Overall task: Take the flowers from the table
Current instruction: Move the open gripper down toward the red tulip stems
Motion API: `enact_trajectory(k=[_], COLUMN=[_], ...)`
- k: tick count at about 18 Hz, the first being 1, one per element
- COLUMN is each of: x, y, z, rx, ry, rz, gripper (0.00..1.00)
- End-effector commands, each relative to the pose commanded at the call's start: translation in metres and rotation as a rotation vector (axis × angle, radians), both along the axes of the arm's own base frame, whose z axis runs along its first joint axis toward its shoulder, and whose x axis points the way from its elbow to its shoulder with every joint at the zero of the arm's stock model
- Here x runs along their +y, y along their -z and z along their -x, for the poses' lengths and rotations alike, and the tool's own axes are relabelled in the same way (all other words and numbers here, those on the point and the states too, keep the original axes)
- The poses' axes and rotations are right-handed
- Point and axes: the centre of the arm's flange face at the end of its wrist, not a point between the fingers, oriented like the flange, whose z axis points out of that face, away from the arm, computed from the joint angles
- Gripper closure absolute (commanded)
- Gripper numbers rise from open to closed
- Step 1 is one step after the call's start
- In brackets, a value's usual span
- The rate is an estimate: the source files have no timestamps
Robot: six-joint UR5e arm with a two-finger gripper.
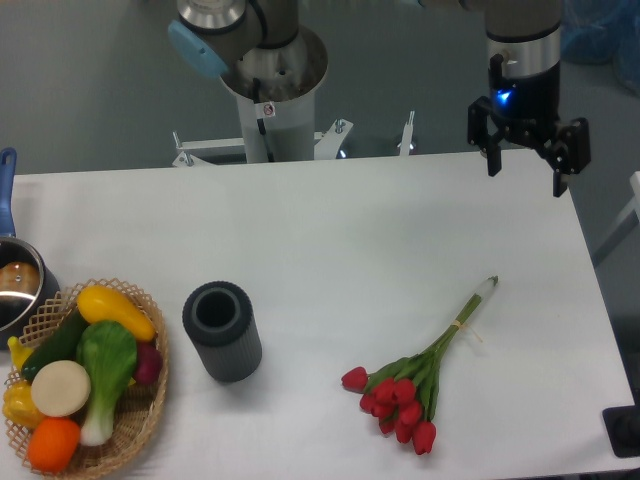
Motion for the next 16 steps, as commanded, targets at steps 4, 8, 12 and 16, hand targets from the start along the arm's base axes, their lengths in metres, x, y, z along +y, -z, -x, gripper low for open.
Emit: enact_trajectory(k=[4,8,12,16], x=[0.004,0.002,0.007,0.019], y=[0.0,0.01,0.017,0.033], z=[0.0,0.0,-0.004,-0.003], rx=[0.001,-0.021,-0.063,-0.08], ry=[-0.001,-0.002,-0.044,-0.151], rz=[-0.017,-0.022,-0.093,-0.194], gripper=[0.0,0.0,0.0,0.0])
